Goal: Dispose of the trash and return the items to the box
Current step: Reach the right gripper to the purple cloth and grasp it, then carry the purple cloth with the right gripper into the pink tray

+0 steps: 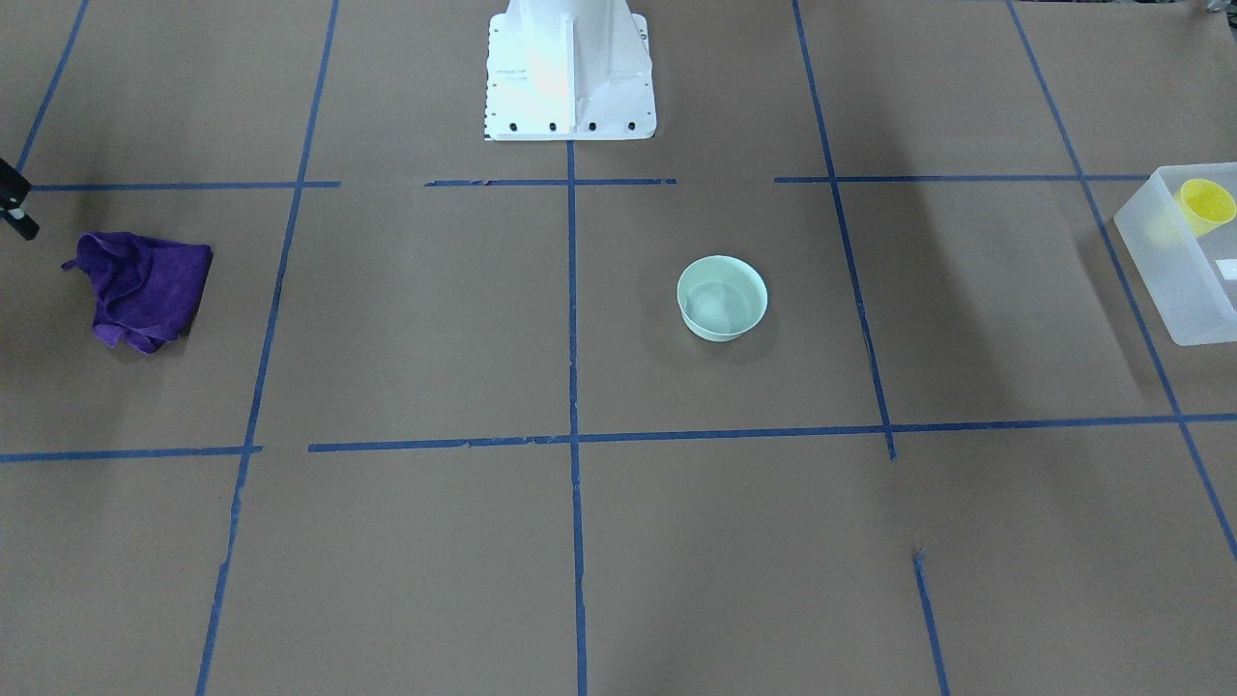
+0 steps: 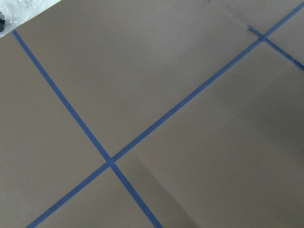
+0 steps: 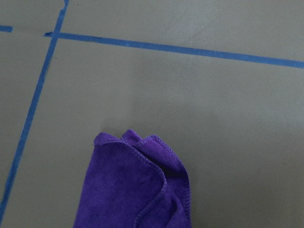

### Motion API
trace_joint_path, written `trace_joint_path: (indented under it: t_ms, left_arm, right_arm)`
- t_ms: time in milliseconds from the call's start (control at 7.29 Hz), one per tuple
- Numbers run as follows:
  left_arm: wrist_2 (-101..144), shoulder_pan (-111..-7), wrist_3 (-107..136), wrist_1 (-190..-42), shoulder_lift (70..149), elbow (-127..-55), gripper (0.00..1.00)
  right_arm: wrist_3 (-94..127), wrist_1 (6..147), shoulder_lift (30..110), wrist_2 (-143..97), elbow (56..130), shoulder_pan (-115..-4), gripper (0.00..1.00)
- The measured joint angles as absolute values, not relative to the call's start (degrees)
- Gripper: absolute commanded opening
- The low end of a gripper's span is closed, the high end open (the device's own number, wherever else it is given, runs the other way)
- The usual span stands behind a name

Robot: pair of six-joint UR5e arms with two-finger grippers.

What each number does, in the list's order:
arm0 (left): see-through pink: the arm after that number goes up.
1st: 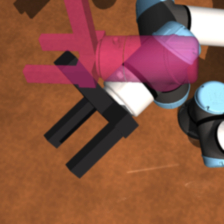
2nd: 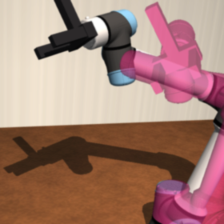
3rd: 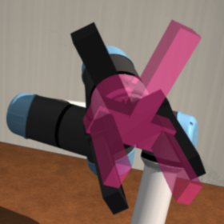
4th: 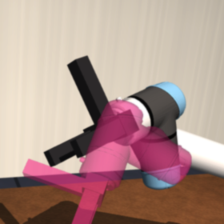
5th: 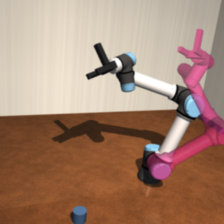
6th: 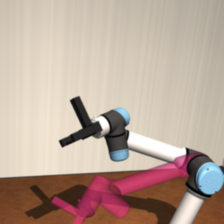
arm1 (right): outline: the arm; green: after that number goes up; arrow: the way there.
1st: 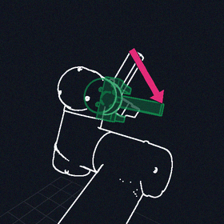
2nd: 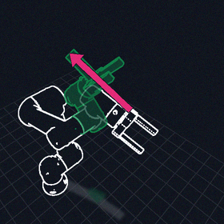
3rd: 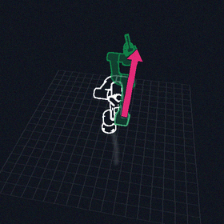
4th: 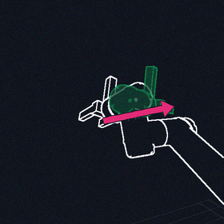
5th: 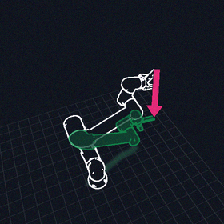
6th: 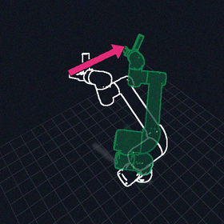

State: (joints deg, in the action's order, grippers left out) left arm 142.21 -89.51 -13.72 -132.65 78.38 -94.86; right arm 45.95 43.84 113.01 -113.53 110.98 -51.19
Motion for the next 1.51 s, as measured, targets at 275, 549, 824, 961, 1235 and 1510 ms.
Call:
trace_joint_path:
  t_ms: [275,549,824,961,1235,1510]
  left_arm:
    - [142.21,-89.61,-13.71,-132.56,78.46,-95.47,1.00]
    - [142.21,-89.70,-13.71,-132.54,78.48,-95.69,1.00]
    - [142.24,-89.73,-13.71,-132.54,78.48,-95.89,1.00]
    - [142.24,-89.73,-13.71,-132.54,78.48,-96.01,1.00]
    - [142.28,-89.74,-13.71,-132.54,78.49,-96.12,1.00]
    - [142.29,-89.74,-13.69,-132.54,78.49,-96.15,1.00]
  right_arm:
    - [52.08,37.59,113.33,-102.68,105.69,-40.13,0.40]
    - [52.82,36.44,113.90,-100.15,104.31,-37.00,0.00]
    - [51.77,36.46,114.40,-99.78,104.03,-36.06,0.00]
    - [50.75,36.47,114.45,-99.81,104.08,-36.08,0.00]
    - [48.50,36.53,114.48,-103.21,105.13,-38.21,0.00]
    - [37.74,41.59,114.00,-115.05,107.74,-51.01,0.00]
